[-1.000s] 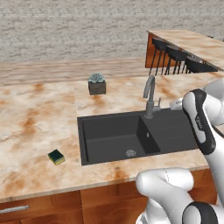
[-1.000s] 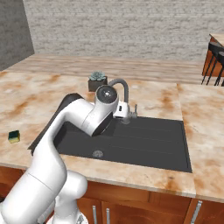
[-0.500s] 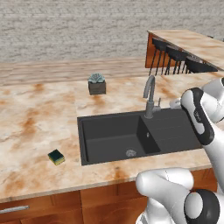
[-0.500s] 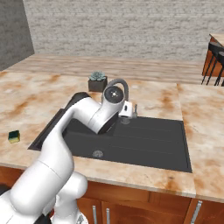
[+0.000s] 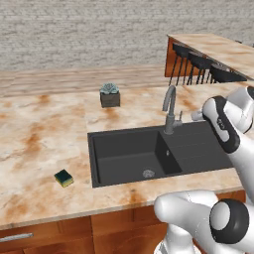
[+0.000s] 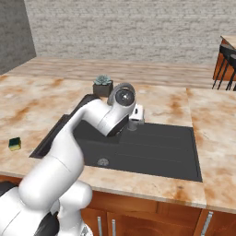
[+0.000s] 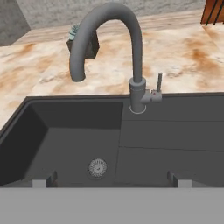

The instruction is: Soak the sponge with water for a few seconds and then drop it inside the sink.

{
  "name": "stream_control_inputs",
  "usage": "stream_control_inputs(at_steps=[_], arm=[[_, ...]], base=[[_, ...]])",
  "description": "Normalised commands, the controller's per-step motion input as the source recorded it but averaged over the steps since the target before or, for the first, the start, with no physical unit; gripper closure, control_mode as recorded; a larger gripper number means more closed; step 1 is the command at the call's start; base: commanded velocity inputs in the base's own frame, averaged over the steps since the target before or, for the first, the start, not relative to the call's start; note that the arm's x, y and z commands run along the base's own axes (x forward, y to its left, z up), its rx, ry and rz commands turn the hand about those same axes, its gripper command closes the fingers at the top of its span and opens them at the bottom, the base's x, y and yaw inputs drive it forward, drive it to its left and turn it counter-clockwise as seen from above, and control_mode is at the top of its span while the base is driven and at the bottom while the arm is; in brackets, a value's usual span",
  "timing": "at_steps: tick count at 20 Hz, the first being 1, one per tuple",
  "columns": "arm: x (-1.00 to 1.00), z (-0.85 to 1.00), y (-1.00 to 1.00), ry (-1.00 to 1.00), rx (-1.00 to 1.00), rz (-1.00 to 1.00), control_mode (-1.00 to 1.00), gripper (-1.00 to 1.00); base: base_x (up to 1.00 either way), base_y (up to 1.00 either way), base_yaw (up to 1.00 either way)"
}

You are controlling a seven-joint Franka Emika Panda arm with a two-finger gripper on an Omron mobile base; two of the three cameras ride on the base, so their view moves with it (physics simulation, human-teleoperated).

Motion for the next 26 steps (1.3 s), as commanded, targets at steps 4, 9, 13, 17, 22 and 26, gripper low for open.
stream_control_inputs(at_steps=[4,9,13,17,22,26], arm=[[0.3,0.0,-0.12,0.0,0.0,0.0,-1.0,-1.0],[0.32,0.0,-0.1,0.0,0.0,0.0,-1.0,-1.0],[0.31,-0.05,-0.09,0.0,0.0,0.0,-1.0,-1.0],[0.31,-0.12,-0.13,0.0,0.0,0.0,-1.0,-1.0],[0.19,-0.1,-0.1,0.0,0.0,0.0,-1.0,-1.0],[0.19,-0.12,-0.06,0.0,0.0,0.0,-1.0,-1.0]], base=[[0.0,0.0,0.0],[0.0,0.0,0.0],[0.0,0.0,0.0],[0.0,0.0,0.0],[0.0,0.0,0.0],[0.0,0.0,0.0]])
